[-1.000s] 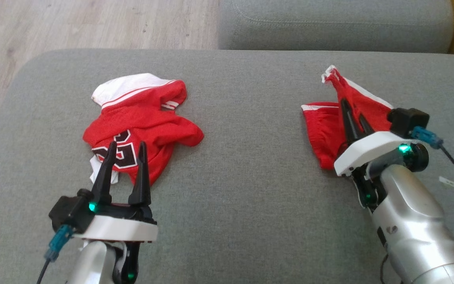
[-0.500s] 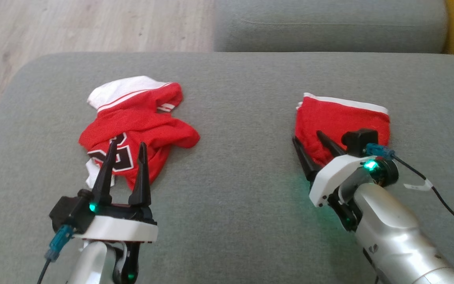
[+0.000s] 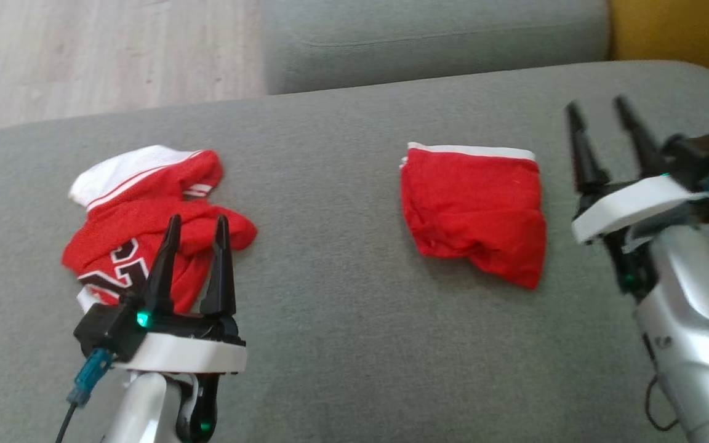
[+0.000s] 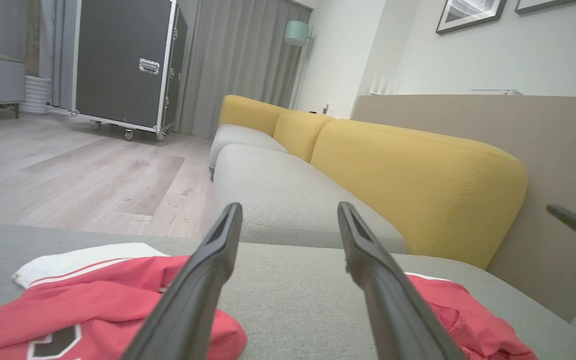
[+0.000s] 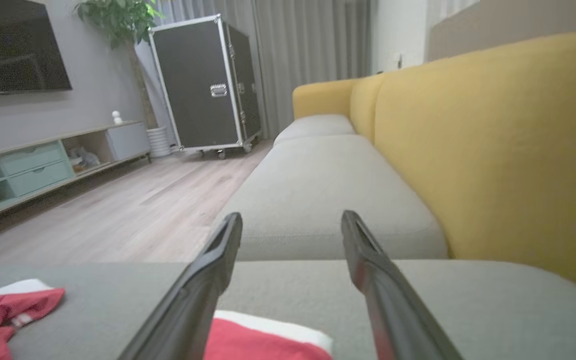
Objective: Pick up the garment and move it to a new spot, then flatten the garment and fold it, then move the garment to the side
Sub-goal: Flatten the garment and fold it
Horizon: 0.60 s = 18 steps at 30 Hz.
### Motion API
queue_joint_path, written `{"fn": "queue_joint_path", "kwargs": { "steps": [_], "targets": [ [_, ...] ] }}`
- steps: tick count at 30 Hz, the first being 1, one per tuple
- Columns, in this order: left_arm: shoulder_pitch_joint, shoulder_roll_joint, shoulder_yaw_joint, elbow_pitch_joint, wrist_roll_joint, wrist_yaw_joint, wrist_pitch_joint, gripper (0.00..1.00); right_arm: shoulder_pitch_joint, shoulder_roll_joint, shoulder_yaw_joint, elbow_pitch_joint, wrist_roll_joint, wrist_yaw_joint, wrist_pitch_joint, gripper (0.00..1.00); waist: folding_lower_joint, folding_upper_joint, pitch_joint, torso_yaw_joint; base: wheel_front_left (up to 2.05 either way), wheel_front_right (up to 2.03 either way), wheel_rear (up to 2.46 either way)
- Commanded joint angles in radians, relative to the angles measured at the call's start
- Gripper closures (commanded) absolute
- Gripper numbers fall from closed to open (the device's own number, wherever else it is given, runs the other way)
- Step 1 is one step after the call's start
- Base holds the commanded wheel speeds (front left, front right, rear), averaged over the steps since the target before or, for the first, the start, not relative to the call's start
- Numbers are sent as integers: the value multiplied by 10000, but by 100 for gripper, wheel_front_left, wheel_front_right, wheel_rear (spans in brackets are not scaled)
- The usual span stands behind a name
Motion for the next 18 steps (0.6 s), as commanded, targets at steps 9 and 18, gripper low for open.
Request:
{"fn": "queue_joint_path", "kwargs": {
  "steps": [9,18],
  "targets": [
    [-359,-81,417,-355,210,-45,-93,0,2830,1512,-2699,-3448,-2964,-53,-120,0,0,-1,168,-484,0,0,0],
    [-440,-136,329,-322,257,-62,-93,0,3226,1808,-2896,-4005,-3345,-53,-121,100,0,-1,506,-194,0,0,0]
  ]
}}
